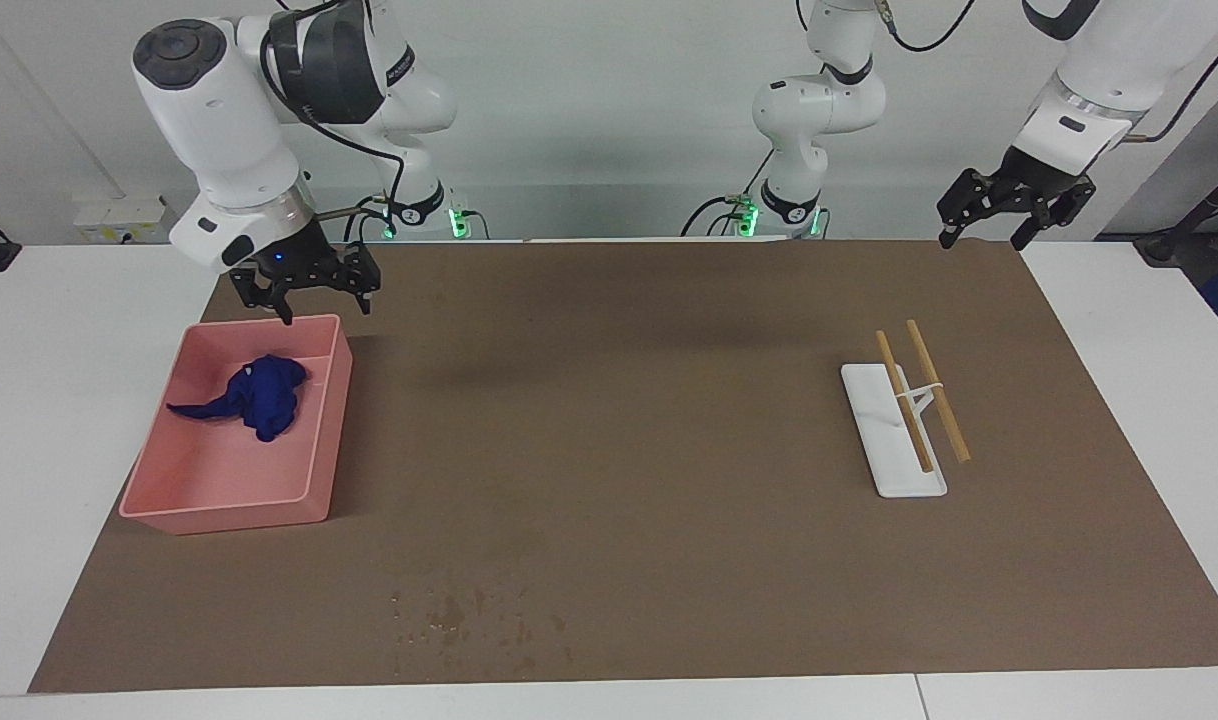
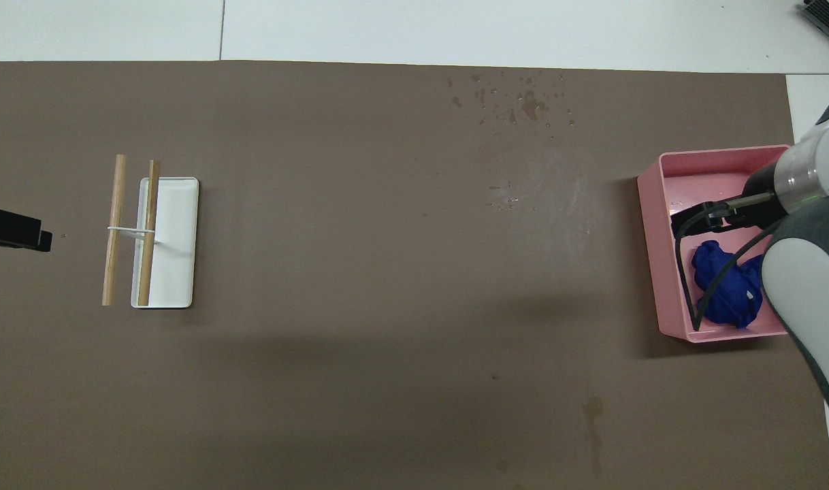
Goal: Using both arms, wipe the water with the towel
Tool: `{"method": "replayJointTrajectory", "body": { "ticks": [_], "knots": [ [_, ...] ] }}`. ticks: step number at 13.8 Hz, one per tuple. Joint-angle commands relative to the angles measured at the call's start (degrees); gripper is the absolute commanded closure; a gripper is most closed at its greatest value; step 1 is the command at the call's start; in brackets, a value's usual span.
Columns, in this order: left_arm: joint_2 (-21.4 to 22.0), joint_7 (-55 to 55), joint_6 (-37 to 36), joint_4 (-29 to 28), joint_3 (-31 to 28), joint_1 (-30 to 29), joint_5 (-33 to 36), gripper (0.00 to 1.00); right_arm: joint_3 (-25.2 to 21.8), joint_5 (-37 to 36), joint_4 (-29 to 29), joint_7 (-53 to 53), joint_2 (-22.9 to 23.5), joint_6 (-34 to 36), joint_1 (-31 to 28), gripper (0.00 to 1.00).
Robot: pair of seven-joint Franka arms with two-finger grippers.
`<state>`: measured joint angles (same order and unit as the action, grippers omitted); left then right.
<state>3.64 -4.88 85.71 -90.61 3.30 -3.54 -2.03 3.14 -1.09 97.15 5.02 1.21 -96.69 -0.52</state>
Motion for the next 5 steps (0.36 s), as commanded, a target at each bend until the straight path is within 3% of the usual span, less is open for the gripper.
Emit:
{"method": "replayJointTrajectory", "body": {
  "ticks": [1,5],
  "knots": [
    [1.5,-0.3,0.4,-1.9,0.5,-0.7,-0.2,0.0,0.7,-0.5,-0.2,-1.0,0.3,-0.5,-0.4,0.0],
    [1.5,-0.3,0.4,-1.9,0.5,-0.7,-0.2,0.0,0.7,-0.5,-0.2,-1.0,0.4,-1.1,-0.4,0.0]
  ]
}}
